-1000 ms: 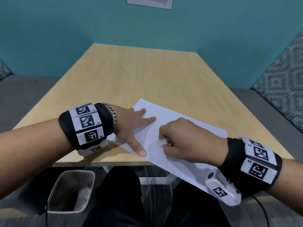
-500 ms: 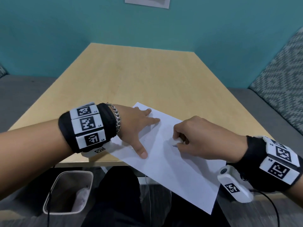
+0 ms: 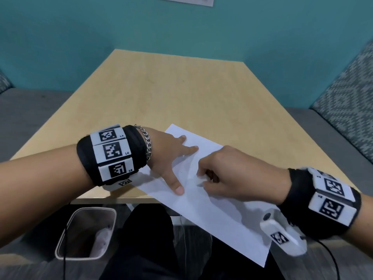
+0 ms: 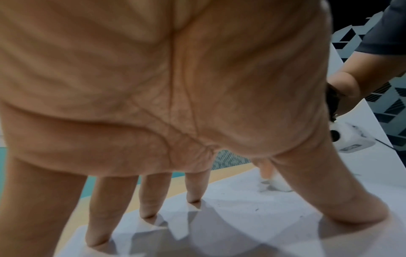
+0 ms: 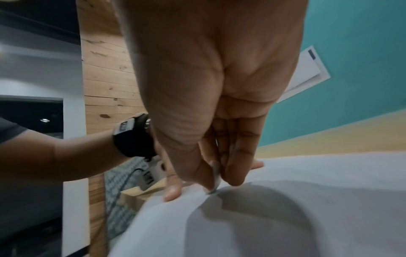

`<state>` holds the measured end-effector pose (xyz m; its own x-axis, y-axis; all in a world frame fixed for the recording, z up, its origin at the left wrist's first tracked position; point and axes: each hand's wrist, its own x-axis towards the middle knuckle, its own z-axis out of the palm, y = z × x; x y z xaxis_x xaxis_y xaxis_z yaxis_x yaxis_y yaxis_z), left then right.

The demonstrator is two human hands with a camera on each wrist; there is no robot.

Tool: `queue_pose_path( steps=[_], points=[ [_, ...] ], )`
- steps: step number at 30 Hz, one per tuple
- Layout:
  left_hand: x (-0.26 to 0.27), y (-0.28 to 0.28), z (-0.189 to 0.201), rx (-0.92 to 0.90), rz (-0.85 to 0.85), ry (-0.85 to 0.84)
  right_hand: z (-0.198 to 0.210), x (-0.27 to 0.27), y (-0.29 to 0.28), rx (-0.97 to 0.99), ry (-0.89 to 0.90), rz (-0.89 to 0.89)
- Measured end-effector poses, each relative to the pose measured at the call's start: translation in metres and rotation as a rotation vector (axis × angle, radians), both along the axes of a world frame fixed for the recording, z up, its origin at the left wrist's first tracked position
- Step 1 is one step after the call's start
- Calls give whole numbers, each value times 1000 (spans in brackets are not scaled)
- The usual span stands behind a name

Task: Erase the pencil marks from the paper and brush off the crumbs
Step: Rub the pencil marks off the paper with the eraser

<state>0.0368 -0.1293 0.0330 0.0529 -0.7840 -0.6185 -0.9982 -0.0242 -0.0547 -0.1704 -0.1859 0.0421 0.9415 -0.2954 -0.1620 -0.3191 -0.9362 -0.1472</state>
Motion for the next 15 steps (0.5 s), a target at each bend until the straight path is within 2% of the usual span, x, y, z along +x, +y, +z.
queue_pose_path(
  steps=[4, 6, 10, 15],
  points=[
    [0, 0, 0, -1, -3, -5, 3, 8, -31, -74, -61, -149],
    [0, 1, 1, -5, -6, -10, 1, 8, -27, -73, -61, -130],
    [0, 1, -1, -5, -6, -11, 3, 7, -1, -25, 65, 3],
    [0, 2, 0, 2, 5, -5, 3, 11, -29, -75, -20, -141]
  ],
)
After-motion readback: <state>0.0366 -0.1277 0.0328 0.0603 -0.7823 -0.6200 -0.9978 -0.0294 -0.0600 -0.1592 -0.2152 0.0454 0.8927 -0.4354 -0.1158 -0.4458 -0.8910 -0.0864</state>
